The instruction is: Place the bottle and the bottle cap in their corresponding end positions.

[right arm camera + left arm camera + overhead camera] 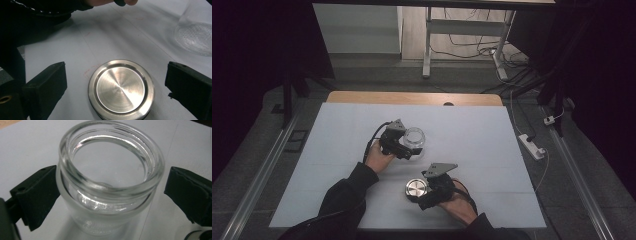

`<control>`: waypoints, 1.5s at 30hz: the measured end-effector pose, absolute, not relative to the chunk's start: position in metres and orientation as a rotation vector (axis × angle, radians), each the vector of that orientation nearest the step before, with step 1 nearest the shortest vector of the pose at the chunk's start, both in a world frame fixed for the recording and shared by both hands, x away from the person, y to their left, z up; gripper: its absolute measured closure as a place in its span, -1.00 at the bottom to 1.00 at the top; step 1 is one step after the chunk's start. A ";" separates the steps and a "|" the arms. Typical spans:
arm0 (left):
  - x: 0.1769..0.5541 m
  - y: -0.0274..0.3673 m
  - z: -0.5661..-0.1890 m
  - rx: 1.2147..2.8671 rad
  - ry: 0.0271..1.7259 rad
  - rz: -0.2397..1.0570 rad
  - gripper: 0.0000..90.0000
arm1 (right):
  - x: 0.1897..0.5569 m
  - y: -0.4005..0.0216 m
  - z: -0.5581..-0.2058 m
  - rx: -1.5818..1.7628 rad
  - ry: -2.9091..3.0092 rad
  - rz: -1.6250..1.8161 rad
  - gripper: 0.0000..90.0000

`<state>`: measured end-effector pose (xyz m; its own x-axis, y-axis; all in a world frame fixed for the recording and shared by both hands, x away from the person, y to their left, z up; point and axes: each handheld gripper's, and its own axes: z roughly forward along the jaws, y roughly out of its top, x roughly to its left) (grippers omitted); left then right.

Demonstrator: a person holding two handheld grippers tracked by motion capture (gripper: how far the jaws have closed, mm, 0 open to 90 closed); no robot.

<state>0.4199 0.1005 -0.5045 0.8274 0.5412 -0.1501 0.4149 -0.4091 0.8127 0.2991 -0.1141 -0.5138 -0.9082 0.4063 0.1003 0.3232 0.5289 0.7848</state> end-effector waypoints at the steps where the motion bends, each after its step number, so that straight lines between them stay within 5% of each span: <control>1: 0.419 0.102 -0.503 2.051 0.705 0.166 -1.00 | 0.299 -0.115 -0.513 0.644 2.662 1.341 -0.91; 45: 0.318 0.157 -0.493 1.995 0.694 0.084 -1.00 | 0.299 -0.148 -0.495 0.634 2.589 1.230 -1.00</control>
